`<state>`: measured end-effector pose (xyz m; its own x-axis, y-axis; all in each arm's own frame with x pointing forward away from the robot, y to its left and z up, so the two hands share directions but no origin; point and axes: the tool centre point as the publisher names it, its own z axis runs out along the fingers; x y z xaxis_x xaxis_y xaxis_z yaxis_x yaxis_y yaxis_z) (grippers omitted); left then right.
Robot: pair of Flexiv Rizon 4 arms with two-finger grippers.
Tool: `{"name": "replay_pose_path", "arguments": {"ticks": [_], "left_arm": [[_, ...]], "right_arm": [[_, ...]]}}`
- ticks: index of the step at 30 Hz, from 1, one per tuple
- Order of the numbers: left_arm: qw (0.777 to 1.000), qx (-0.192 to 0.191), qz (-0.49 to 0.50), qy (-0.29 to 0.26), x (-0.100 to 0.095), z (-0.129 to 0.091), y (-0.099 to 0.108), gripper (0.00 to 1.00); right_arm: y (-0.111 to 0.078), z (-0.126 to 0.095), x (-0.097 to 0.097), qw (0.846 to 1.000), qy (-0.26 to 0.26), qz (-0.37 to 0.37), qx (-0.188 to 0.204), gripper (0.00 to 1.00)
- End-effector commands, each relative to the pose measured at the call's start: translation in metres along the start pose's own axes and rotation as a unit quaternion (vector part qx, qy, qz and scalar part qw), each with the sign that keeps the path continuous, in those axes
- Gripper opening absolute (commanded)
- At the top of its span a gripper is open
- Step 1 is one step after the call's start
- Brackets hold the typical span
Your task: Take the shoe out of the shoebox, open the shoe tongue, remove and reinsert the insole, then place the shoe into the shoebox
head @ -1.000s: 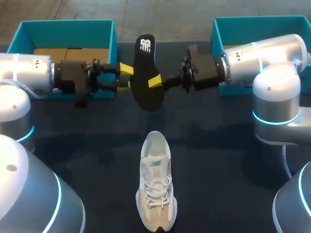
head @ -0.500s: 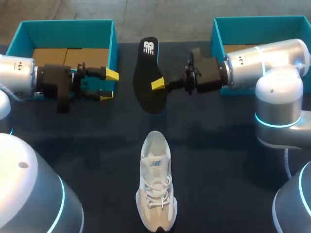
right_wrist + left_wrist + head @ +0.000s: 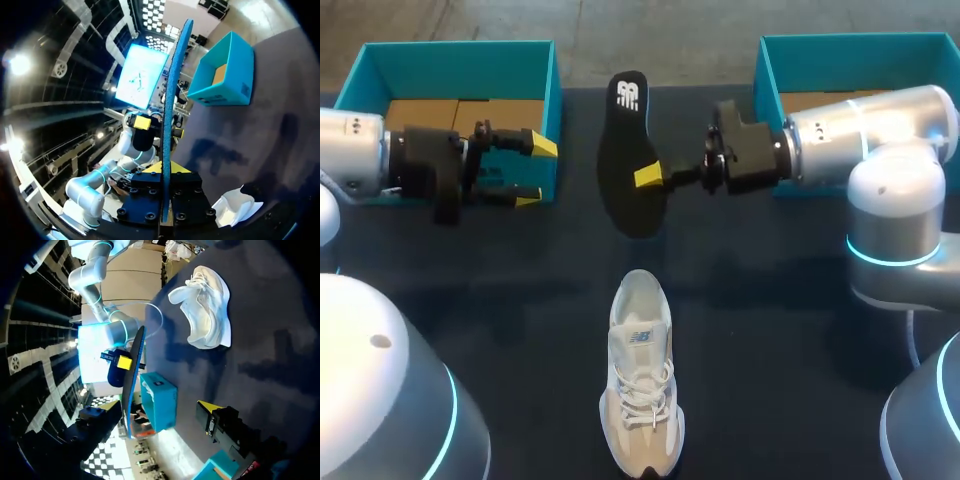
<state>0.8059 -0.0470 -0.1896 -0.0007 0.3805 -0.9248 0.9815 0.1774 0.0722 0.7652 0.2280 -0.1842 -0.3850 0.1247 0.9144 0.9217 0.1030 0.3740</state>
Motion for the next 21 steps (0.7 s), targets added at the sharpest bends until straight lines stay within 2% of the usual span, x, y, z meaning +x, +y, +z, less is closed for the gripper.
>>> {"name": "replay_pose_path", "arguments": {"ticks": [1,4,8,10,12,21], "left_arm": [[0.997,0.0,-0.02,0.074,0.0,-0.012,-0.006,1.0],[0.991,-0.004,-0.033,0.127,0.01,-0.017,-0.01,1.0],[0.985,0.01,-0.069,0.156,0.02,-0.022,-0.017,1.0],[0.981,-0.004,-0.058,0.188,0.027,-0.023,-0.022,1.0],[0.981,-0.004,-0.058,0.188,0.027,-0.023,-0.022,1.0],[0.981,-0.004,-0.058,0.188,0.027,-0.023,-0.022,1.0]], "right_arm": [[-0.008,-0.009,-0.007,1.0,0.002,-0.011,-0.009,0.0],[-0.011,-0.012,-0.013,1.0,-0.003,-0.025,-0.013,0.0],[-0.016,-0.013,-0.02,0.999,-0.016,-0.048,-0.011,0.0],[-0.018,-0.013,-0.025,0.998,-0.023,-0.066,-0.002,0.0],[-0.021,-0.011,-0.032,0.997,-0.037,-0.063,0.012,0.0],[-0.021,-0.011,-0.032,0.997,-0.037,-0.063,0.012,0.0]]}}
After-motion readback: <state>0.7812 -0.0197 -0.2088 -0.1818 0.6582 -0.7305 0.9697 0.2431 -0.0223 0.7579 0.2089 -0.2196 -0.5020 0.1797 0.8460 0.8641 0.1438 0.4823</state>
